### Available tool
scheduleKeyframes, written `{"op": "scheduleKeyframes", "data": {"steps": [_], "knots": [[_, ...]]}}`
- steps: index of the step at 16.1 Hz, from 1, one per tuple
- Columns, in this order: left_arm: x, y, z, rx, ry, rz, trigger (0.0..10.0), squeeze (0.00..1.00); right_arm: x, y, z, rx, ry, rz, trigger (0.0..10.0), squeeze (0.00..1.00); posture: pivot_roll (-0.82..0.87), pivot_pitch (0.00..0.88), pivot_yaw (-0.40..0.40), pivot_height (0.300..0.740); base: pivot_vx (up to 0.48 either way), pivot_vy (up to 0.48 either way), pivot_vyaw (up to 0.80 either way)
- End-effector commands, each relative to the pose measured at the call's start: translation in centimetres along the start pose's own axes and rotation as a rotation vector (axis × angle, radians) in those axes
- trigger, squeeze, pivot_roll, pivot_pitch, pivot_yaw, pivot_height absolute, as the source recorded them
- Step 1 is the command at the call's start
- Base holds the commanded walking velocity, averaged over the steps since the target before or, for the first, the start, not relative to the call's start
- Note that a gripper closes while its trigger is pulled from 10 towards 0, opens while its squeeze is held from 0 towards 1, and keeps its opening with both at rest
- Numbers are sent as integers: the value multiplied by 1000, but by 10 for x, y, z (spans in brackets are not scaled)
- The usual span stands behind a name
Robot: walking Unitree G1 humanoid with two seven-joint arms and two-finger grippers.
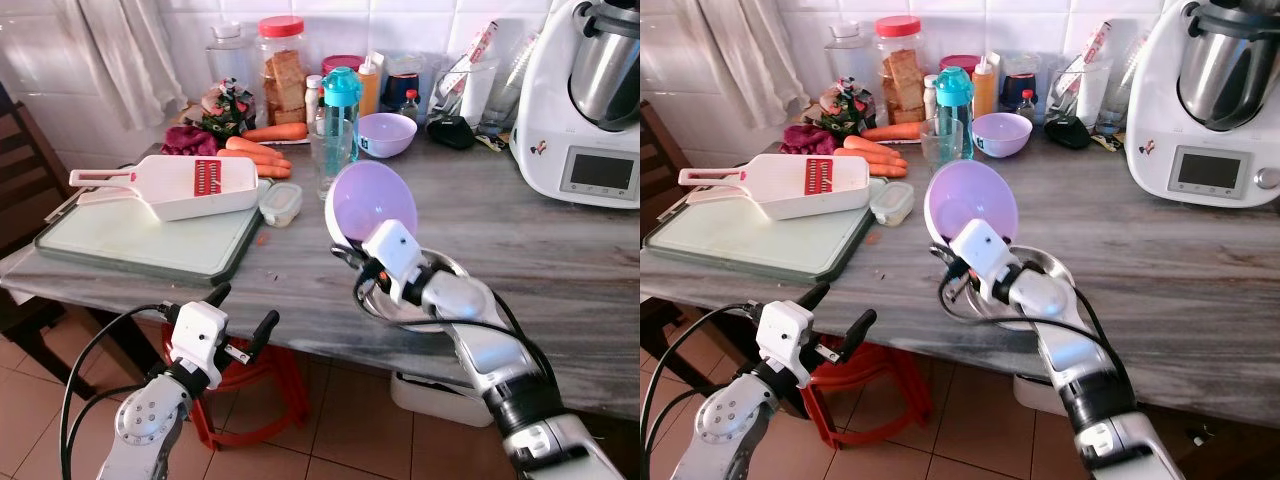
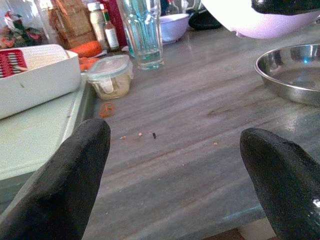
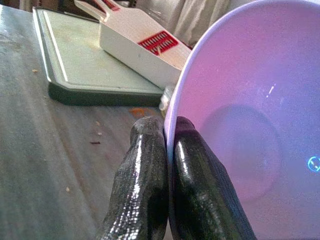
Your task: Setting the table
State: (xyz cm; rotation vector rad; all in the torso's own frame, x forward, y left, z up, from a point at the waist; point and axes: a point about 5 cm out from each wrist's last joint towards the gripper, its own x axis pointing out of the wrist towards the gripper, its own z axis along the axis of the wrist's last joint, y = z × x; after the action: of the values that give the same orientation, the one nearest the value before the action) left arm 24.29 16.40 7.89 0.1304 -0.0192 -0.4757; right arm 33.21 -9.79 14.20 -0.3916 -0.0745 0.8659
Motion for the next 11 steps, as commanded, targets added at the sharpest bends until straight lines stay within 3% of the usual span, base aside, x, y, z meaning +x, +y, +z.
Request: {"op": "scheduleKeyframes", "data": {"steps": [1,11], "knots": [[-1,2,4,15,-14,-7,10000,0,4,-1,2,-12,-7,33,10000,0,41,9,43,740,0,0,0],[2,1,6,13,-28,-26,10000,0,20,2,-10,-3,26,100,10000,0,53,15,46,740,0,0,0]]}}
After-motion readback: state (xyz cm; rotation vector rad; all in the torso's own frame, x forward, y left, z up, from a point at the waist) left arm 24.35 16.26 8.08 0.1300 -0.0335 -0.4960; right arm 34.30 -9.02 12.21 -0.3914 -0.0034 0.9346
